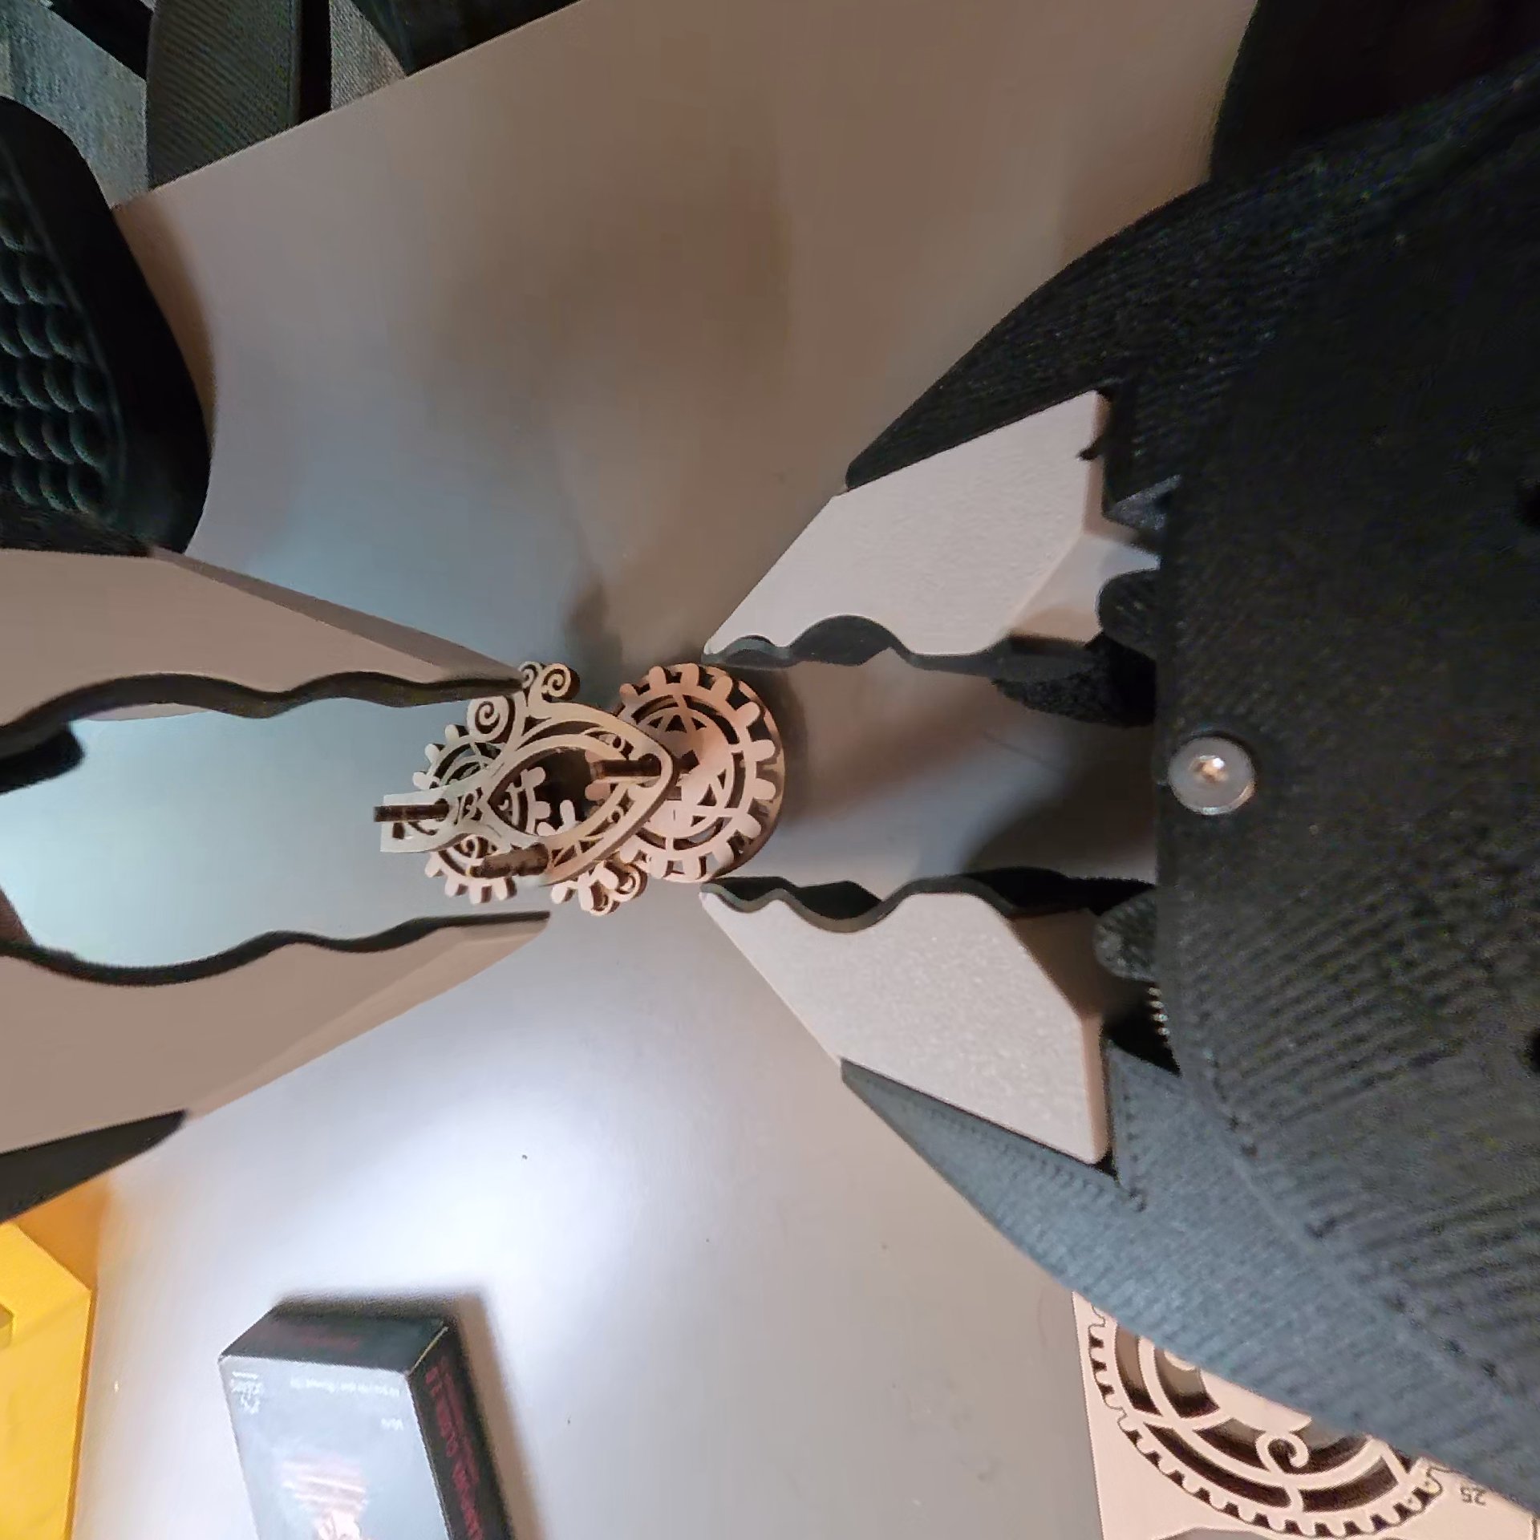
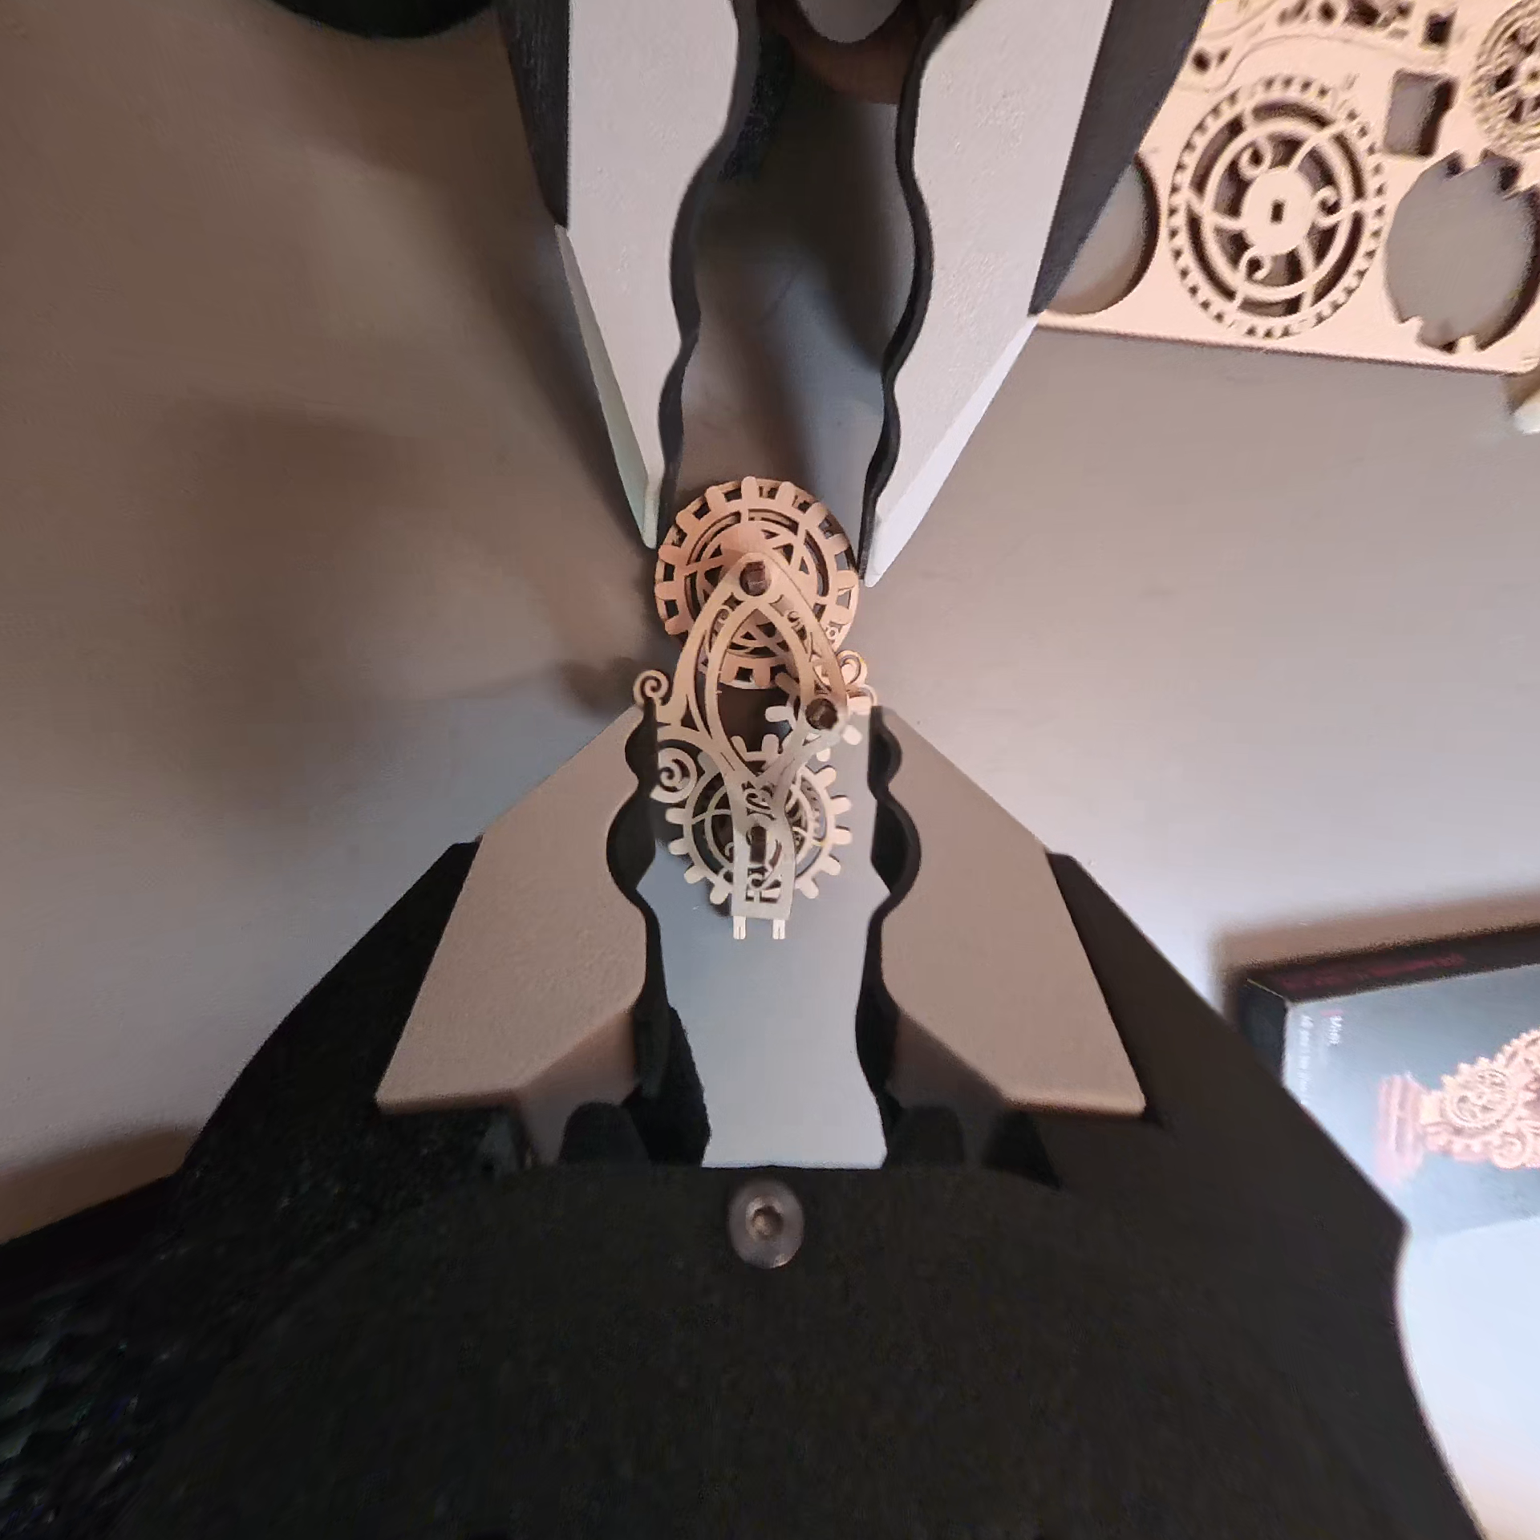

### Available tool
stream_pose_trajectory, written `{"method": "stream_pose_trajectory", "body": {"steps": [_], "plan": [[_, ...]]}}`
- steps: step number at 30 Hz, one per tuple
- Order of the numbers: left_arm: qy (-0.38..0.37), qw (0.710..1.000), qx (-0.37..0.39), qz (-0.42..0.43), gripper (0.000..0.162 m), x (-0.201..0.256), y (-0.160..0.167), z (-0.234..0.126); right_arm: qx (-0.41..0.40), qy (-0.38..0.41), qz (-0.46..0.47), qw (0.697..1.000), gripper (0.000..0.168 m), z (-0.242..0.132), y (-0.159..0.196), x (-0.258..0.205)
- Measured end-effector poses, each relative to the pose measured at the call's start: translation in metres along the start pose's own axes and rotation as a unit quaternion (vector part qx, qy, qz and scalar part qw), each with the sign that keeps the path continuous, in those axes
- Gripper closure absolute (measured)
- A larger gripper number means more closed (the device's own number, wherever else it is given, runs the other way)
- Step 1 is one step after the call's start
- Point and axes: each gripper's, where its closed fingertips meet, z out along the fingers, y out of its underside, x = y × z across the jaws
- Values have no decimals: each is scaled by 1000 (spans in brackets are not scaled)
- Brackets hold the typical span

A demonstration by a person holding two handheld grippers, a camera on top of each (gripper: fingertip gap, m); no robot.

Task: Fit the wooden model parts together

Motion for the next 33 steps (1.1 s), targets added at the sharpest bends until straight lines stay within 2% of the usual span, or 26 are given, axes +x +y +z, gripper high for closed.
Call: {"method": "stream_pose_trajectory", "body": {"steps": [11, 26, 33], "plan": [[1, 1000, 0, -4, 113, 0, 0, 0, -20, -1, -26, 999, 123, 3, 1, -5], [-1, 1000, -2, -1, 112, 0, 1, 0, -18, -52, 42, 998, 123, 3, -1, -6], [-11, 1000, -3, -1, 112, -4, 3, -2, 2, -13, 58, 998, 117, -14, 0, -3]]}}
